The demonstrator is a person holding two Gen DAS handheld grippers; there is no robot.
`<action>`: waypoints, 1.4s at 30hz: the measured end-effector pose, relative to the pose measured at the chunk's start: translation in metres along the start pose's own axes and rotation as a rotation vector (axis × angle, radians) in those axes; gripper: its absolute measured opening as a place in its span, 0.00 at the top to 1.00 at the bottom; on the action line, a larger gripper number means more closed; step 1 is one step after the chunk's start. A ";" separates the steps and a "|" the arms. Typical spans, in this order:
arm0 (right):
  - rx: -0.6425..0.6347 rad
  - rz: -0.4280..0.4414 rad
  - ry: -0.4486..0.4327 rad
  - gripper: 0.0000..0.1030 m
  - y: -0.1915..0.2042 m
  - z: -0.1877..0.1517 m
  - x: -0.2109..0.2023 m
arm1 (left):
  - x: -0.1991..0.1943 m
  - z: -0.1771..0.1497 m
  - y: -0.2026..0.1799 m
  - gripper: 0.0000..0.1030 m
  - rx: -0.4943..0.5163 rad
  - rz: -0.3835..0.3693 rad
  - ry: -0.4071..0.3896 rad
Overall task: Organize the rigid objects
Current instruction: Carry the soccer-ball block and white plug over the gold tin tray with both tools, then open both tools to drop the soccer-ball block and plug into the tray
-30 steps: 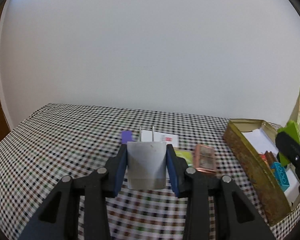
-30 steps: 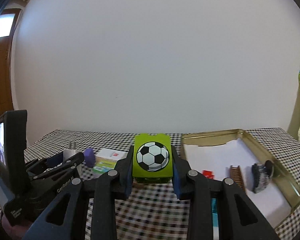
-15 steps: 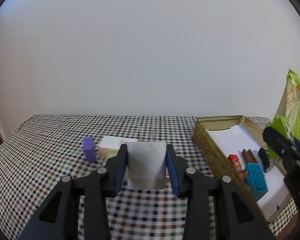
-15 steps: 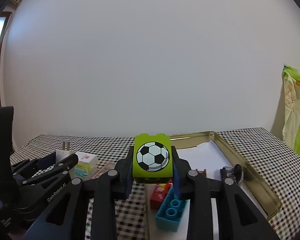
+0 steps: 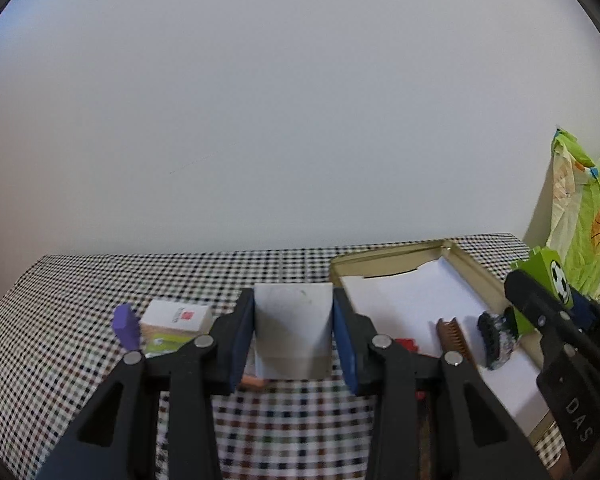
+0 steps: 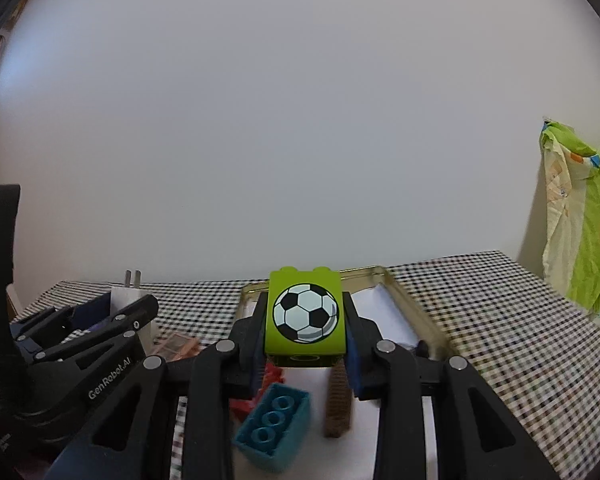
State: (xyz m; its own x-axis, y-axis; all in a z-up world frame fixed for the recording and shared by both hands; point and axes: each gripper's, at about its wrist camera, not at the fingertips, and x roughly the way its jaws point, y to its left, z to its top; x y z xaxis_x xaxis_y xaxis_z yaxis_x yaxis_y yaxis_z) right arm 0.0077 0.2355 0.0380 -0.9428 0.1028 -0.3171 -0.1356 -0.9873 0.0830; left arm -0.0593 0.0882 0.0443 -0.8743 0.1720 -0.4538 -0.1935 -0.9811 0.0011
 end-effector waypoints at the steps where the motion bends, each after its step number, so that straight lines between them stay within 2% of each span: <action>1: -0.006 -0.003 0.005 0.67 -0.004 0.002 0.006 | 0.001 0.003 -0.004 0.65 0.003 -0.007 0.003; 8: -0.055 -0.044 0.067 0.67 -0.033 0.022 0.032 | 0.021 0.023 -0.033 0.65 0.022 -0.032 0.060; 17: -0.081 -0.085 0.202 0.67 -0.056 0.045 0.082 | 0.071 0.036 -0.053 0.65 -0.012 -0.053 0.229; 19: -0.078 -0.086 0.239 0.67 -0.061 0.049 0.104 | 0.079 0.038 -0.056 0.65 -0.020 -0.056 0.262; 25: 0.015 -0.007 0.418 0.67 -0.066 0.045 0.145 | 0.102 0.037 -0.075 0.65 0.023 -0.009 0.326; 28: 0.025 -0.011 0.482 0.67 -0.070 0.040 0.164 | 0.110 0.036 -0.077 0.65 0.030 0.005 0.360; 34: -0.016 -0.032 0.544 0.67 -0.065 0.030 0.181 | 0.124 0.033 -0.076 0.65 0.030 0.021 0.429; 38: -0.043 -0.038 0.572 0.67 -0.058 0.027 0.177 | 0.131 0.030 -0.081 0.65 0.049 0.027 0.477; 42: -0.058 -0.053 0.592 0.67 -0.060 0.023 0.183 | 0.140 0.026 -0.083 0.64 0.058 0.012 0.526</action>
State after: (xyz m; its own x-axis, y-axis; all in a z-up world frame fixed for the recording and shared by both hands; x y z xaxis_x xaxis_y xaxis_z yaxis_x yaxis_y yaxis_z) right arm -0.1636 0.3163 -0.0030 -0.6025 0.0836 -0.7937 -0.1453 -0.9894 0.0061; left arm -0.1775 0.1958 0.0039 -0.5381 0.0779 -0.8392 -0.2220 -0.9737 0.0520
